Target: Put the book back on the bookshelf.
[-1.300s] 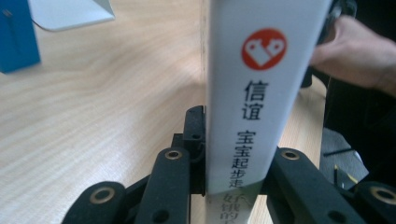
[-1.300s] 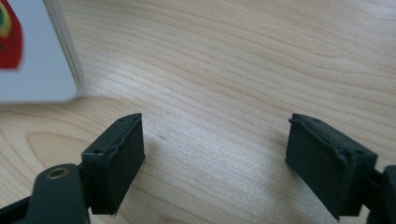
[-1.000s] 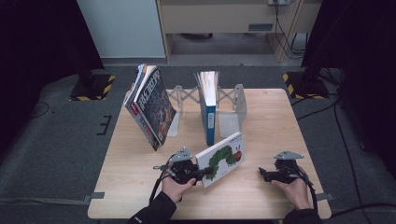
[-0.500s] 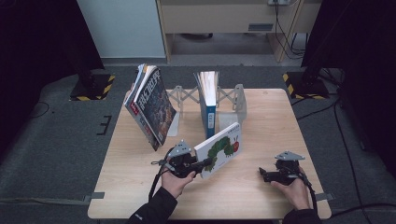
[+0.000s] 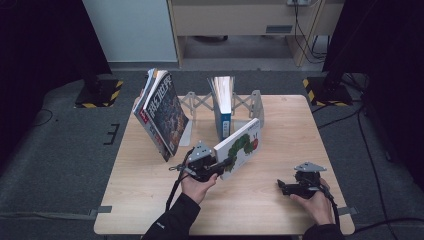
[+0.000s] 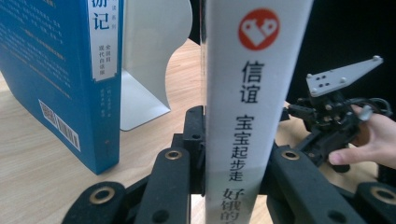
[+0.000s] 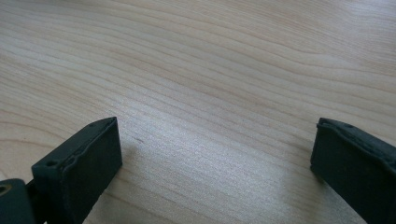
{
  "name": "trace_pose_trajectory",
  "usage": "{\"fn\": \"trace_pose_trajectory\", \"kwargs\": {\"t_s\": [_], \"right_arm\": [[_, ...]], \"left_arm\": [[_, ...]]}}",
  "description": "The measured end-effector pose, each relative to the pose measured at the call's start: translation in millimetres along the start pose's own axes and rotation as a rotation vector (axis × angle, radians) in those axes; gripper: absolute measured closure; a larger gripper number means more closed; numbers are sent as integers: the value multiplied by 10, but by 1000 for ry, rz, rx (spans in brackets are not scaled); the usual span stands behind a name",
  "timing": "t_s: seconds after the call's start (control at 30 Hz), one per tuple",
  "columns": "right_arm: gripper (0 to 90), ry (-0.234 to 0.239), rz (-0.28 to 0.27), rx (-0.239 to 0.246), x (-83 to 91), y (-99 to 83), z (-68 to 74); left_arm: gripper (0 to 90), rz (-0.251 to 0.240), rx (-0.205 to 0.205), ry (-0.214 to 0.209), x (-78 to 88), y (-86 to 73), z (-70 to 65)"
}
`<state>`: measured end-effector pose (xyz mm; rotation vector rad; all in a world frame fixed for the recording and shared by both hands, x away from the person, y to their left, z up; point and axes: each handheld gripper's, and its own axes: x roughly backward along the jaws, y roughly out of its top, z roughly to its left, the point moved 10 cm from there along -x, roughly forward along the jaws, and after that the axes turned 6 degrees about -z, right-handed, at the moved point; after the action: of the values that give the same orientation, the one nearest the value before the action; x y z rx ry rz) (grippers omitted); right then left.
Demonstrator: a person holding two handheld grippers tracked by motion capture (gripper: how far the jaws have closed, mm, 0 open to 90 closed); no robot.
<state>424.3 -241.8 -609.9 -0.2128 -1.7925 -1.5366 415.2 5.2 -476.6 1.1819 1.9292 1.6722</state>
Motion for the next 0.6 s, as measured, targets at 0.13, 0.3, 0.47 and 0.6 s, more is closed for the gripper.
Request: {"fn": "trace_pose_trajectory", "kwargs": {"t_s": [0.13,0.3,0.47,0.6], "right_arm": [[22,1,0,-1,-1,0,1],[22,0,0,-1,-1,0,1],[21,1,0,-1,-1,0,1],[19,2,1,2,-3,0,1]], "left_arm": [[748,-16,-9,35,-67,-12,34],[748,-37,-26,70,-150,-6,53],[747,-54,-20,93,-239,-7,85],[747,-69,-7,96,-322,-26,110]]}}
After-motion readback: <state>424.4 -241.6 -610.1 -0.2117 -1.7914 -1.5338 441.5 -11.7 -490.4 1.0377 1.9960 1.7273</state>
